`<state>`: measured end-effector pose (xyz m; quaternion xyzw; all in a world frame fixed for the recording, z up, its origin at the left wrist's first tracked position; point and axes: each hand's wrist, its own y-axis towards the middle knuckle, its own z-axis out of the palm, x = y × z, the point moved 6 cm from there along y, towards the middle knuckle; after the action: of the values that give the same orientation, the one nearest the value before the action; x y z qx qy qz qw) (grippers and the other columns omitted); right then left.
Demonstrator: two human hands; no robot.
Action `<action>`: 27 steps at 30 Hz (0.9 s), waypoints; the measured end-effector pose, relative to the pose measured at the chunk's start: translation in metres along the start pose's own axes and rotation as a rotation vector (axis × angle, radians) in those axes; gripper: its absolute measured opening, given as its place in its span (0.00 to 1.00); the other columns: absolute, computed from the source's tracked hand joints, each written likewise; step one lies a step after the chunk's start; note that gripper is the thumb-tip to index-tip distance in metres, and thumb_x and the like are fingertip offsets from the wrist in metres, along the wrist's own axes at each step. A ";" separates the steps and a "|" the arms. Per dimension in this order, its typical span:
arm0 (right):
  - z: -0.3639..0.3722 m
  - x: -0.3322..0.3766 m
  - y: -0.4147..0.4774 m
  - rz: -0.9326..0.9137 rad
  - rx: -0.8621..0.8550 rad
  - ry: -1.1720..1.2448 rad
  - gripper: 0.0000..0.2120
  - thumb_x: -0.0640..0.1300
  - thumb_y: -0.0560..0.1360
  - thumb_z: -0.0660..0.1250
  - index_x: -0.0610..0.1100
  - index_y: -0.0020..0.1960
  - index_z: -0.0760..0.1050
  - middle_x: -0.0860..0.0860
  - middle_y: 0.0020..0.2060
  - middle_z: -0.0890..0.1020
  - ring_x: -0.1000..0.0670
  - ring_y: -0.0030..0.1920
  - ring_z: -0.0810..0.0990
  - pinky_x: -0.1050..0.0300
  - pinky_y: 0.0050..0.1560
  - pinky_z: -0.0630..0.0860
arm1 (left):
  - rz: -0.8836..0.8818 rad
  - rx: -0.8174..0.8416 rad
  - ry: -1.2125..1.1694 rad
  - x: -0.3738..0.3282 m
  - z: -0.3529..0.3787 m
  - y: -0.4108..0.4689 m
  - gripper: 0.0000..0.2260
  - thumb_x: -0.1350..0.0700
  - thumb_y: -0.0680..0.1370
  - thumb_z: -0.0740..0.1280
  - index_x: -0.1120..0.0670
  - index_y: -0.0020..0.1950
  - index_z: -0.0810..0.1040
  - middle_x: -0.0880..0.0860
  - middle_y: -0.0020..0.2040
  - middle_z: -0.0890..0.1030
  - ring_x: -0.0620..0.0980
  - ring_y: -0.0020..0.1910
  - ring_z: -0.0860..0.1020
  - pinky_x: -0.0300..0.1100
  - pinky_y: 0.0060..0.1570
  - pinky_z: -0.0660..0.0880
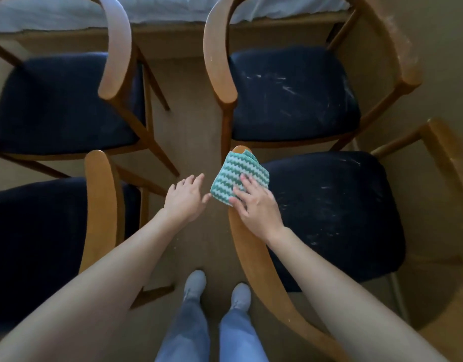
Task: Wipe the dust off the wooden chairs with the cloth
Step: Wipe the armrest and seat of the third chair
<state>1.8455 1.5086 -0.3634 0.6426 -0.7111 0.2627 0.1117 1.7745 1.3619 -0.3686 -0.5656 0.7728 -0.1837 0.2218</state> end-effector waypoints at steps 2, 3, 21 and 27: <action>-0.004 0.001 0.010 0.003 -0.094 0.011 0.17 0.52 0.80 0.56 0.44 0.60 0.76 0.49 0.74 0.64 0.49 0.75 0.58 0.48 0.72 0.56 | 0.055 -0.018 -0.037 -0.001 0.002 0.002 0.26 0.45 0.81 0.55 0.51 0.76 0.55 0.53 0.75 0.61 0.54 0.71 0.65 0.49 0.69 0.60; -0.005 0.000 0.020 0.015 -0.110 0.013 0.13 0.49 0.80 0.58 0.44 0.58 0.75 0.49 0.74 0.63 0.49 0.75 0.57 0.48 0.72 0.56 | 0.082 -0.035 -0.053 -0.001 0.001 0.003 0.24 0.46 0.81 0.56 0.51 0.76 0.56 0.52 0.74 0.63 0.54 0.70 0.66 0.48 0.67 0.62; 0.040 0.000 -0.038 0.098 0.063 -0.002 0.28 0.58 0.79 0.43 0.52 0.76 0.41 0.57 0.76 0.42 0.57 0.75 0.37 0.56 0.74 0.39 | 0.257 0.008 -0.022 0.023 0.001 0.014 0.24 0.49 0.81 0.57 0.51 0.76 0.57 0.54 0.75 0.63 0.55 0.72 0.64 0.49 0.70 0.57; 0.063 -0.007 -0.137 0.244 0.046 0.009 0.29 0.60 0.78 0.43 0.52 0.76 0.44 0.58 0.75 0.44 0.60 0.75 0.38 0.52 0.74 0.42 | 0.344 0.057 -0.022 0.011 0.004 0.001 0.24 0.49 0.81 0.56 0.51 0.76 0.56 0.54 0.75 0.61 0.55 0.72 0.63 0.48 0.70 0.57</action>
<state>1.9908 1.4770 -0.3881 0.5524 -0.7773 0.2935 0.0676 1.7734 1.3518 -0.3739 -0.4207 0.8501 -0.1586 0.2743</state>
